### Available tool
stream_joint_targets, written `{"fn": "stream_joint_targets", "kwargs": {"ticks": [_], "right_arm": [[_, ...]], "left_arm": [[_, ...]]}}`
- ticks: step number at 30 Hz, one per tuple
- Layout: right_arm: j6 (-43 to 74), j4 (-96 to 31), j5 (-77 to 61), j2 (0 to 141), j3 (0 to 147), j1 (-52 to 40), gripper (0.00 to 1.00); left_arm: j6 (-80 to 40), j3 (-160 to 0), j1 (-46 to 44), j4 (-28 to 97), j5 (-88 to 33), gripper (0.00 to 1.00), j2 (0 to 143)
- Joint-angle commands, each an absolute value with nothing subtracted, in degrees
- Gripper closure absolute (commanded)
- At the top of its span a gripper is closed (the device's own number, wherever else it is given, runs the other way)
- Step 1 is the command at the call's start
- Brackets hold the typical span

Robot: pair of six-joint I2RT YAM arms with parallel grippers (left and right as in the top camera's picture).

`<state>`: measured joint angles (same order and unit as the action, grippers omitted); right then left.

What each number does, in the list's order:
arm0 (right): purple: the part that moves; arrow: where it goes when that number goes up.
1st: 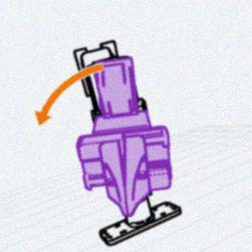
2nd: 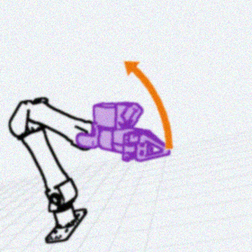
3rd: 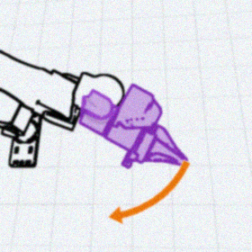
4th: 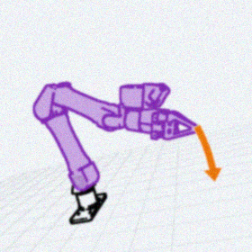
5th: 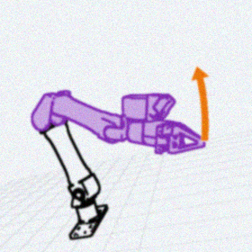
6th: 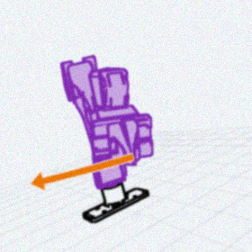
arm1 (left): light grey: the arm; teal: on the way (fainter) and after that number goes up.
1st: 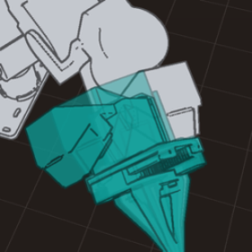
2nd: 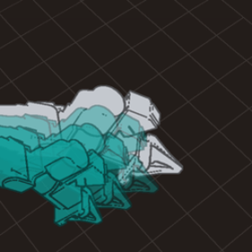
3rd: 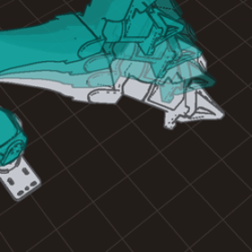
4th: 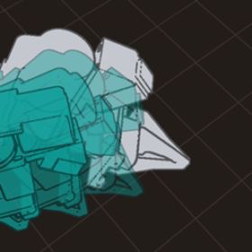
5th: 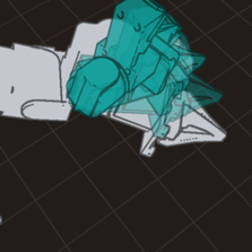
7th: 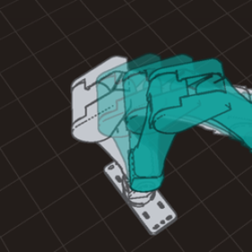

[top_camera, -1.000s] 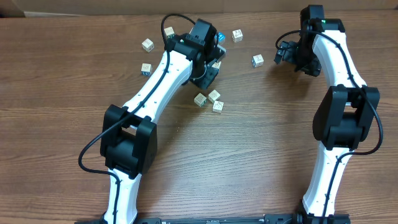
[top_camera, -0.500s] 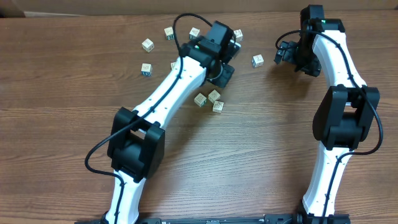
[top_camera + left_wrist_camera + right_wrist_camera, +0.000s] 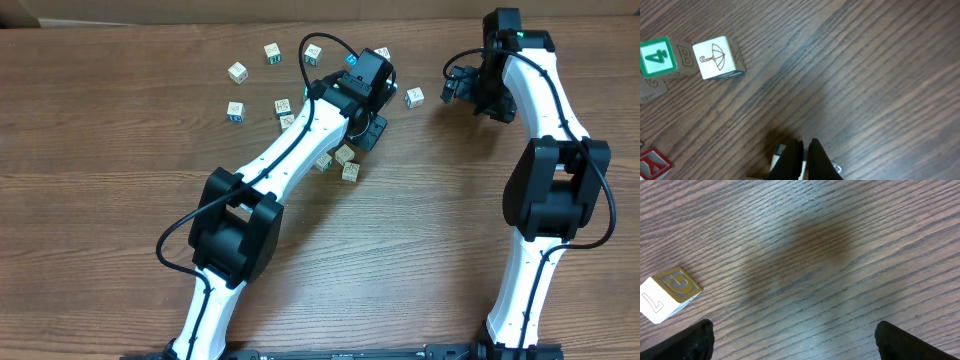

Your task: Form a circle

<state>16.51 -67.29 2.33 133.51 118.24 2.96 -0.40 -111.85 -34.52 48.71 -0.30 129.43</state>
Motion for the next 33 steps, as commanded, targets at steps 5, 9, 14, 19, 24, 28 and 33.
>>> {"fn": "stream_joint_targets", "kwargs": {"ticks": [5, 9, 14, 19, 24, 28, 33], "right_arm": [[16.73, -67.16, 2.46, 132.11, 119.48, 3.03, 0.00], [16.73, -67.16, 2.46, 132.11, 119.48, 3.03, 0.00], [16.73, -67.16, 2.46, 132.11, 119.48, 3.03, 0.00], [16.73, -67.16, 2.46, 132.11, 119.48, 3.03, 0.00], [16.73, -67.16, 2.46, 132.11, 119.48, 3.03, 0.00], [16.73, -67.16, 2.46, 132.11, 119.48, 3.03, 0.00], [16.73, -67.16, 2.46, 132.11, 119.48, 3.03, 0.00]], "left_arm": [[-4.75, -112.51, -34.54, 46.70, 1.50, 0.96, 130.98], [-4.73, -112.51, -34.54, 46.30, 1.93, 0.96, 131.92], [-4.75, -112.49, -34.54, 45.47, 1.80, 0.96, 133.32], [-4.73, -112.51, -34.57, 45.01, 1.72, 0.96, 134.52], [-4.75, -112.49, -34.52, 44.88, 1.93, 0.96, 134.63], [-4.75, -112.49, -34.54, 44.99, 1.96, 0.96, 134.69], [-4.75, -112.22, -34.63, 44.88, 1.98, 0.96, 134.72]]}}
